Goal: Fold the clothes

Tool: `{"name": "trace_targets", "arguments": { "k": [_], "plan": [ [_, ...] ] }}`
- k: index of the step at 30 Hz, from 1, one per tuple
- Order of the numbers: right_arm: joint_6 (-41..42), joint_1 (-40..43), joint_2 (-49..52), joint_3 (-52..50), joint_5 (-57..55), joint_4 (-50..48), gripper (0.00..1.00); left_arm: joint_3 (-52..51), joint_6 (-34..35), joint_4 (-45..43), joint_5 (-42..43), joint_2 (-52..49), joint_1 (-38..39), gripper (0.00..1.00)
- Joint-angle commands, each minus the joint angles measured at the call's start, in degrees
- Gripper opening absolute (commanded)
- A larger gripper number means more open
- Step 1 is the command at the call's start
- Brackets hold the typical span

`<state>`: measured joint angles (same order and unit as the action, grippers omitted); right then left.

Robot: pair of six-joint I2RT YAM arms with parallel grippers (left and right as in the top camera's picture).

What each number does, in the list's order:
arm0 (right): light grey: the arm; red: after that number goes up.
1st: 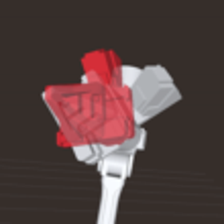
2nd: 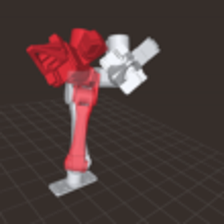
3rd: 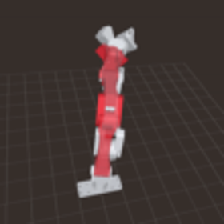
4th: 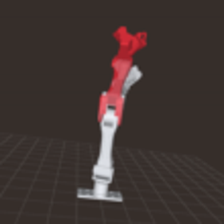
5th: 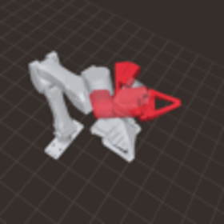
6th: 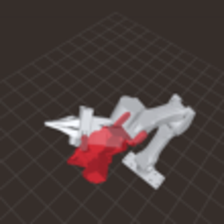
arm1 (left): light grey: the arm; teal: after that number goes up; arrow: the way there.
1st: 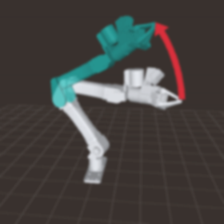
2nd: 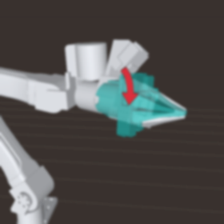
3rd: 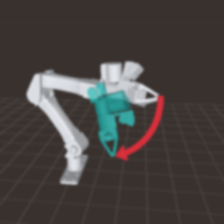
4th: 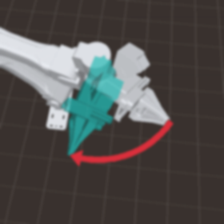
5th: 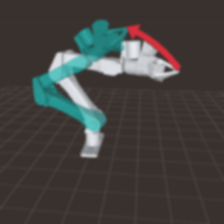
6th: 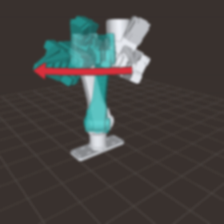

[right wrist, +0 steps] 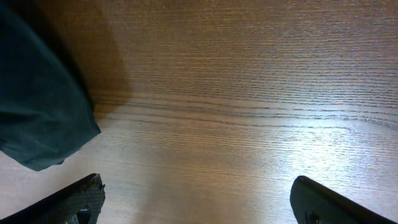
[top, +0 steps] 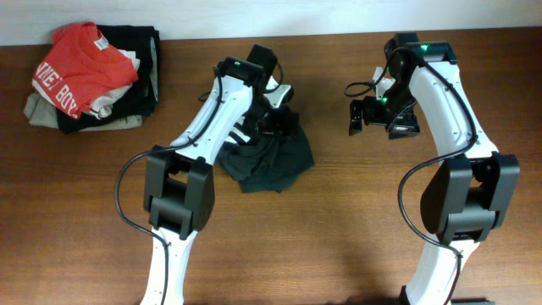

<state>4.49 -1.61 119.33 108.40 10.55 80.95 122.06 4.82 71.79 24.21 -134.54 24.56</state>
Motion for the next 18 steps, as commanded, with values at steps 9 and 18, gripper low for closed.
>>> {"name": "trace_targets", "arguments": {
  "k": [9,18],
  "plan": [
    [-0.2,-0.26,0.37,-0.31,-0.52,0.02,0.99,17.64,0.5,9.09,-10.05,-0.68,-5.73,0.99],
    [-0.17,-0.26,0.35,-0.31,-0.52,0.7,0.99,14.67,-5.86,3.39,3.76,-10.54,-7.04,0.94]
  ]
}}
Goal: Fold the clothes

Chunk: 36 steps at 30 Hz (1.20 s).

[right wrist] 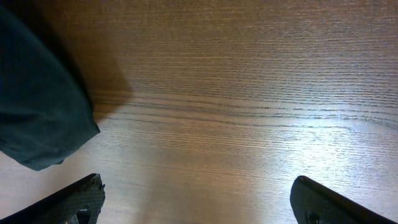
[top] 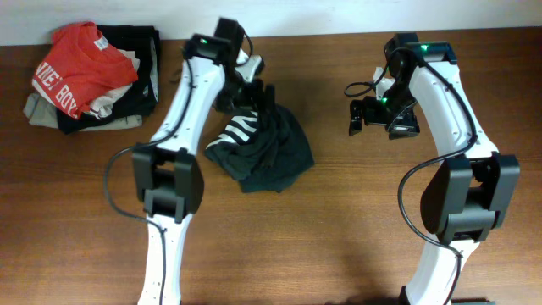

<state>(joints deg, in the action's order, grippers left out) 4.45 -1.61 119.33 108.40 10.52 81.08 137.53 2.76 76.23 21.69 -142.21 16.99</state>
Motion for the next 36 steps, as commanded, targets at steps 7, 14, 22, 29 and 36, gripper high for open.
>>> {"name": "trace_targets", "arguments": {
  "k": [7,14,22,29,36],
  "plan": [
    [-0.13,-0.26,0.37,-0.31,-0.48,0.57,0.99,-0.81,-4.48,0.72,7.06,-3.06,1.42,0.62],
    [-0.13,-0.26,0.37,-0.31,-0.5,0.52,0.99,1.38,-5.05,3.48,7.04,-1.42,1.86,0.58],
    [-0.13,-0.26,0.35,-0.31,-0.5,0.48,0.99,1.38,-5.07,9.05,7.28,0.52,2.23,0.25],
    [-0.15,-0.26,0.37,-0.31,-0.52,0.42,0.99,1.33,-5.05,16.0,7.23,3.58,5.22,0.33],
    [-0.15,-0.26,0.35,-0.31,-0.52,-0.07,0.99,-2.08,-4.98,20.5,7.02,3.48,8.87,0.48]
  ]
}}
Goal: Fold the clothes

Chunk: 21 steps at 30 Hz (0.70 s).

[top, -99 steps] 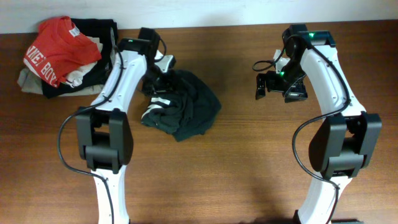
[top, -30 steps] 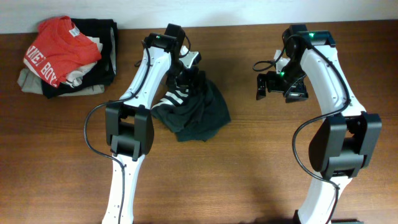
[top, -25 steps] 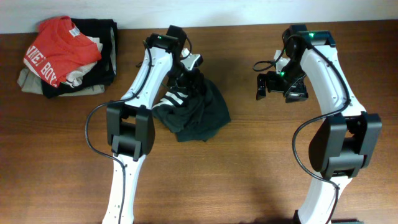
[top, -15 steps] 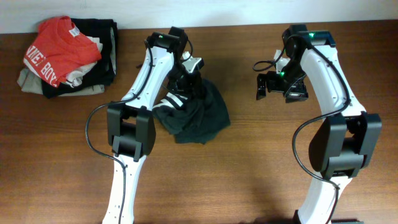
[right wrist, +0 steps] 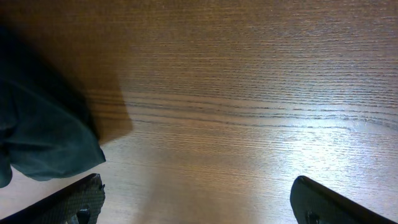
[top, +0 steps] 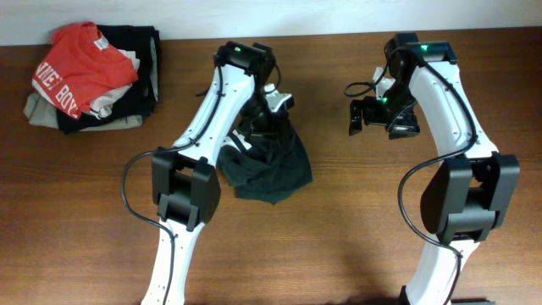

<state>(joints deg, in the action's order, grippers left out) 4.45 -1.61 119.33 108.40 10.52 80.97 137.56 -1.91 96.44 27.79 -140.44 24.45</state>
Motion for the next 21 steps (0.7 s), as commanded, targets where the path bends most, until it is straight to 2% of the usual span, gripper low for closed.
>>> {"name": "trace_targets", "arguments": {
  "k": [1,2,4,6,8,11,14,17,21],
  "plan": [
    [-0.15,-0.26,0.35,-0.31,-0.52,0.04,0.98,-3.82,-0.31,0.28,0.94,1.7,2.21,0.48],
    [-0.17,-0.26,0.35,-0.31,-0.52,0.04,0.99,-5.95,-0.31,0.2,0.96,1.7,3.02,0.47],
    [-0.17,-0.26,0.35,-0.31,-0.52,-0.02,0.99,-9.88,-0.35,-0.74,0.96,1.7,4.79,0.38],
    [-0.17,-0.24,0.35,-0.31,-0.55,-0.46,0.99,-12.61,-0.33,-2.54,1.18,1.7,6.86,0.36],
    [-0.13,-0.2,0.37,-0.31,-1.16,-0.7,0.99,-12.72,-0.33,-3.19,1.4,1.73,7.85,0.3],
    [-0.11,1.22,0.35,-0.28,-1.31,-1.51,0.99,-11.72,-0.33,-2.91,1.42,3.17,8.04,0.29],
    [0.48,5.07,0.35,-0.26,-1.09,-2.21,0.99,-11.72,-0.35,-2.54,2.99,6.73,8.04,0.3],
    [0.46,10.23,0.35,-0.26,-0.24,-2.29,0.99,-11.72,-0.33,-2.97,1.92,11.41,7.63,0.39],
    [0.42,15.02,0.35,-0.26,0.83,-0.79,0.99,-11.72,2.34,-3.37,-4.48,15.85,2.4,0.5]
  ]
}}
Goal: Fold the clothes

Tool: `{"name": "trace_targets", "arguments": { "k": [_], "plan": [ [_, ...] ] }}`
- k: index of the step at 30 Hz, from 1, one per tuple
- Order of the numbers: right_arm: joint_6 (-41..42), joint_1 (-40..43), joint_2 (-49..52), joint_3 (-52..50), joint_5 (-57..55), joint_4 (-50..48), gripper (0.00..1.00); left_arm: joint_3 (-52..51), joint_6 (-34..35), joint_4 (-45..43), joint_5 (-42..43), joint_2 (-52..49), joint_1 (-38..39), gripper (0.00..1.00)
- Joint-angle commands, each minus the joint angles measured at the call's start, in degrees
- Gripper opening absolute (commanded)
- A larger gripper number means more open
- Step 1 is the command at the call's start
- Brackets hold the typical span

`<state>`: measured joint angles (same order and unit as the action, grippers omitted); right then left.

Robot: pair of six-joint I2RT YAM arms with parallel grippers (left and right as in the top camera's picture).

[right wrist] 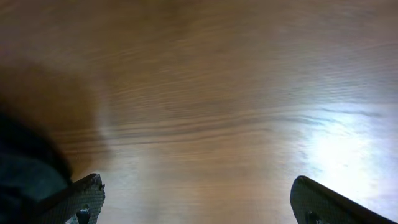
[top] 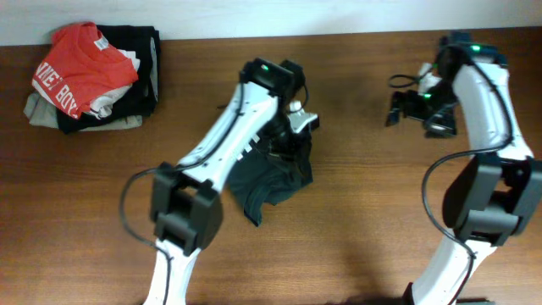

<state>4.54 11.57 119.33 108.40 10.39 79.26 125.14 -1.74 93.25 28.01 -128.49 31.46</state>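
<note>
A dark crumpled garment (top: 269, 180) lies at the table's middle in the overhead view. Its upper edge is bunched under my left gripper (top: 295, 129), which looks shut on that cloth. My right gripper (top: 406, 108) hangs over bare wood at the back right, well apart from the garment. In the right wrist view my right gripper (right wrist: 199, 204) is open, its fingertips (right wrist: 84, 196) set wide with nothing between them. A dark corner of the garment (right wrist: 25, 180) shows at that view's lower left, and the view is blurred.
A pile of clothes (top: 89, 76) with a red shirt on top sits at the back left corner. The brown wooden table (top: 364, 220) runs under both arms. Both arm bases stand near the front edge.
My left gripper has shifted right and forward with the dark garment, which now lies drawn into a narrower shape. My right arm has swung right, farther from the garment.
My left gripper was on the garment's back edge. Then it was farther back and left, with white stripes showing on the cloth. Then it sat back over the garment's top, and now right of it. My right gripper stayed open and still until its move right.
</note>
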Motion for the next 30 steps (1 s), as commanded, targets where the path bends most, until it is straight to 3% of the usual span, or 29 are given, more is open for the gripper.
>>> {"name": "trace_targets", "arguments": {
  "k": [1,2,5,6,8,11,14,16,20,24,27,30],
  "plan": [
    [0.2,2.49,0.35,-0.28,1.44,1.38,0.99,0.7,2.54,-0.2,-6.29,4.07,-6.91,0.54],
    [0.2,2.75,0.35,-0.28,1.6,1.51,0.99,0.68,2.51,-0.44,-6.86,3.82,-8.79,0.68],
    [0.2,2.56,0.35,-0.28,2.12,1.51,0.99,-0.35,2.51,-3.02,-5.77,2.47,-11.45,0.73],
    [0.2,2.32,0.35,-0.28,2.47,1.51,0.99,-1.42,2.56,-4.35,-5.68,2.03,-11.39,0.73],
    [0.2,1.88,0.35,-0.28,2.51,1.49,0.99,-6.19,2.58,-8.31,-3.04,1.68,-10.01,0.62],
    [0.2,1.9,0.35,-0.28,2.49,1.49,0.99,-12.24,2.58,-15.23,2.23,1.68,-6.88,0.6],
    [0.22,1.88,0.35,-0.28,2.93,1.51,0.99,-16.7,5.38,-21.14,2.25,1.66,-4.2,0.6],
    [0.2,1.9,0.35,-0.31,2.93,1.51,0.99,-19.85,6.71,-26.29,2.69,1.51,-2.19,0.54],
    [0.2,1.9,0.35,-0.31,2.93,1.77,0.99,-21.29,8.24,-33.75,2.67,0.13,0.96,0.51],
    [0.2,1.9,0.35,-0.31,2.89,2.58,0.99,-21.29,8.57,-40.52,2.67,-2.6,2.84,0.52],
    [0.2,1.9,0.35,-0.31,2.91,2.58,0.99,-21.11,8.52,-45.44,3.93,-2.75,3.56,0.64],
    [0.17,1.9,0.35,-0.31,2.89,2.73,0.99,-17.66,7.82,-43.32,4.74,-2.4,3.41,0.66]
  ]
}}
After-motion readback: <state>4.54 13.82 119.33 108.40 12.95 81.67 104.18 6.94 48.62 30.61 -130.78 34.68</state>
